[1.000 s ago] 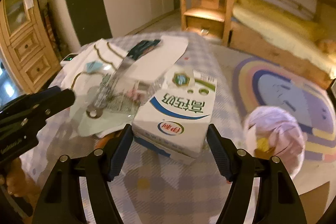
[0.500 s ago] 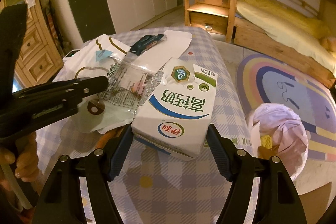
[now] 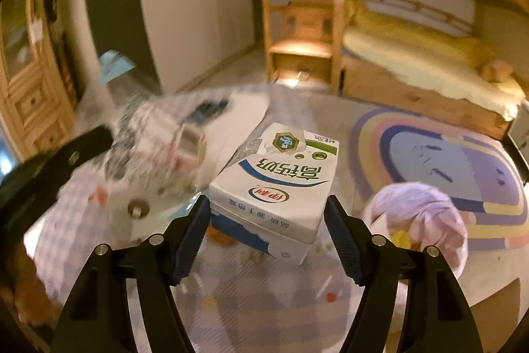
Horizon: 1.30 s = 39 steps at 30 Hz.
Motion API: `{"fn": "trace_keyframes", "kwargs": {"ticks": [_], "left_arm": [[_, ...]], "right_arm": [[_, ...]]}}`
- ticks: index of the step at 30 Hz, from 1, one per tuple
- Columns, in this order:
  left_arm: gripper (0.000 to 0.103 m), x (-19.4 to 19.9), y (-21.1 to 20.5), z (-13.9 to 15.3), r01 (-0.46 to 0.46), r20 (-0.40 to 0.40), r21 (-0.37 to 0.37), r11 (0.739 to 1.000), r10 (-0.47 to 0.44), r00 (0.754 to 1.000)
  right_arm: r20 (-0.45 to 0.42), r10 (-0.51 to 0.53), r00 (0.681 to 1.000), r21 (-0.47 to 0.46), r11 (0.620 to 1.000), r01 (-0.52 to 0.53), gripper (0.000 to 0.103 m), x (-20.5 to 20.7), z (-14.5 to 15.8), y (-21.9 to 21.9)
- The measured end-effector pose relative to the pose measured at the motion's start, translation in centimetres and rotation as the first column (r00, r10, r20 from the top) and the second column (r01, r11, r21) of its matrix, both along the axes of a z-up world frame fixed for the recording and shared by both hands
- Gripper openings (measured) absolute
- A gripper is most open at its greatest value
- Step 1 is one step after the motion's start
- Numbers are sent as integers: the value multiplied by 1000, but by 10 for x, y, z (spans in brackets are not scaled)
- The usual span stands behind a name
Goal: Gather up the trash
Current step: 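Grasp the clear plastic bag with the left gripper and lift it, then drop the milk carton into the bin with the right gripper while the left gripper drops the plastic bag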
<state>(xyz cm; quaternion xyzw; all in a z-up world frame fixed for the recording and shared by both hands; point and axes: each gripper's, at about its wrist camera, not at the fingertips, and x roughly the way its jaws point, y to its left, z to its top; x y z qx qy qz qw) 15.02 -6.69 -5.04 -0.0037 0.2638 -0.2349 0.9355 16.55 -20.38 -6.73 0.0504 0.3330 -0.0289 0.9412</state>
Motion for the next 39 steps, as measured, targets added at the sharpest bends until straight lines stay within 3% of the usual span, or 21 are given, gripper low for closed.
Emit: {"fn": "trace_keyframes", "kwargs": {"ticks": [4, 10, 17, 22, 29, 30, 31, 39], "left_arm": [[0, -22, -18, 9, 39, 92, 13, 999, -40, 995], [0, -29, -38, 20, 134, 139, -56, 989, -125, 982], [0, -13, -89, 5, 210, 68, -68, 975, -205, 976], [0, -11, -132, -8, 277, 53, -35, 960, -275, 960], [0, -3, -194, -27, 364, 23, 9, 931, -365, 931], [0, 0, -203, -30, 368, 17, 11, 930, -368, 930], [0, 5, -213, -32, 373, 6, 8, 928, -373, 928], [0, 37, -268, -53, 395, -68, 38, 918, -392, 917]], "right_arm": [[65, -64, 996, 44, 997, 61, 70, -10, 16, -23], [78, -109, 991, 107, 989, 100, 70, -25, 30, -62], [40, -152, 988, 48, 987, 150, 70, -42, 25, -101], [24, -218, 976, 1, 976, 218, 70, -55, 11, -131], [-14, -267, 963, 15, 963, 268, 69, -63, -22, -178], [-17, -273, 962, 17, 962, 273, 65, -61, -26, -186], [-19, -278, 960, 18, 960, 278, 43, -61, -28, -191], [-87, -348, 933, 78, 932, 355, 36, -30, -62, -244]]}}
